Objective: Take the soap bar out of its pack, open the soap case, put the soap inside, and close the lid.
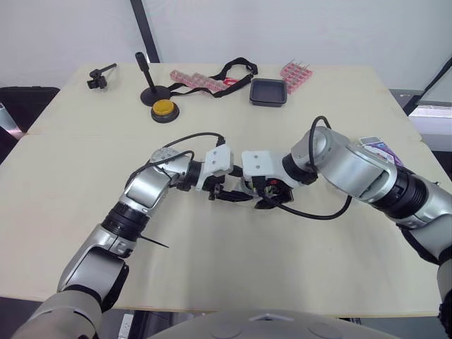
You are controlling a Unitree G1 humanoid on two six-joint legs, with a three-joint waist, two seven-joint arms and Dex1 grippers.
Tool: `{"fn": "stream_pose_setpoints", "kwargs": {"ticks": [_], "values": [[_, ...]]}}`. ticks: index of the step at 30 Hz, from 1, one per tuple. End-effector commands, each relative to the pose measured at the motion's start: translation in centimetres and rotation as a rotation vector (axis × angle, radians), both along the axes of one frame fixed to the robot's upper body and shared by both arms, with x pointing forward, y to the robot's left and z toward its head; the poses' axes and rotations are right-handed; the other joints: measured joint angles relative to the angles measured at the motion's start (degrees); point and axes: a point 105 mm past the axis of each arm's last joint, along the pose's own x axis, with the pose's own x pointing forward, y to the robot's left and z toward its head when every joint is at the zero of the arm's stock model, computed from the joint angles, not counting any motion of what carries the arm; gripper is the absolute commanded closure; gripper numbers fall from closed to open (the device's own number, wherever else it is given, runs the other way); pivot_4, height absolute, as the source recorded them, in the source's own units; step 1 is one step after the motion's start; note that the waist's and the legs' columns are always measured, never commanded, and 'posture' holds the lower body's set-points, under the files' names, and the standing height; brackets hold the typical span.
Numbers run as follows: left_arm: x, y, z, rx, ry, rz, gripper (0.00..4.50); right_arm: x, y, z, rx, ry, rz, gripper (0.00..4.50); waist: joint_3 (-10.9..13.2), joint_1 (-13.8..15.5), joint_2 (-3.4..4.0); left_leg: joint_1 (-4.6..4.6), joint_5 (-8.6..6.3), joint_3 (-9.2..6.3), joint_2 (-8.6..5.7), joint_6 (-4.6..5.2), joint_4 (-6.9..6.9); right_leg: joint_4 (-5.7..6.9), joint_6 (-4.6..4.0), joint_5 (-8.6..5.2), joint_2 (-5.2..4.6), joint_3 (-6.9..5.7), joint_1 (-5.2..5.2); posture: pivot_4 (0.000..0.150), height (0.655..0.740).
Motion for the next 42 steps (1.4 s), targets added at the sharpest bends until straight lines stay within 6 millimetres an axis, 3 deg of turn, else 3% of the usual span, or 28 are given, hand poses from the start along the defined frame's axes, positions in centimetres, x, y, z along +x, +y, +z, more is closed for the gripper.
{"fn": "stream_pose_setpoints", "kwargs": {"ticks": [1, 6, 16, 40, 42], "values": [[-0.2, 0.1, 0.0, -0.013, -0.027, -0.015, 2.14, 0.8, -0.5, 0.8, 0.017, -0.03, -0.038, 0.07, 0.0, -0.03, 0.0, 0.01, 0.0, 0.0, 0.0, 0.0, 0.01, 0.0, 0.0, 0.0, 0.0, 0.0, 0.0, 0.15, 0.7291], [-0.1, 0.6, -0.2, -0.042, -0.022, -0.003, 2.14, 1.4, -1.0, 0.9, 0.025, -0.051, -0.055, 0.07, 0.0, -0.05, 0.0, 0.03, 0.0, 0.0, 0.01, 0.0, 0.02, 0.01, -0.01, 0.0, 0.0, 0.02, 0.0, 0.15, 0.7291], [-0.6, 2.9, -1.4, -0.087, -0.029, -0.004, 2.14, 2.0, -4.3, 0.8, 0.104, -0.032, -0.158, 0.07, -0.01, 0.11, -0.01, -0.01, 0.0, 0.0, 0.02, 0.01, 0.03, -0.01, 0.0, 0.0, -0.01, 0.01, -0.01, 0.15, 0.7291], [-0.8, 2.6, -0.9, -0.076, -0.067, -0.035, 2.14, 2.4, -4.0, -0.1, 0.002, -0.049, -0.207, 0.07, -0.01, -0.11, -0.01, 0.02, 0.0, 0.0, 0.03, 0.01, 0.03, 0.0, -0.01, 0.0, 0.0, 0.01, -0.01, 0.15, 0.7291], [-0.8, 2.6, -1.0, -0.073, -0.066, -0.033, 2.14, 2.5, -3.8, 0.0, 0.004, -0.053, -0.203, 0.64, 0.0, -0.1, -0.01, 0.02, 0.0, 0.0, 0.03, 0.01, 0.03, 0.0, -0.01, 0.0, 0.0, 0.01, -0.01, 0.15, 0.7291]]}}
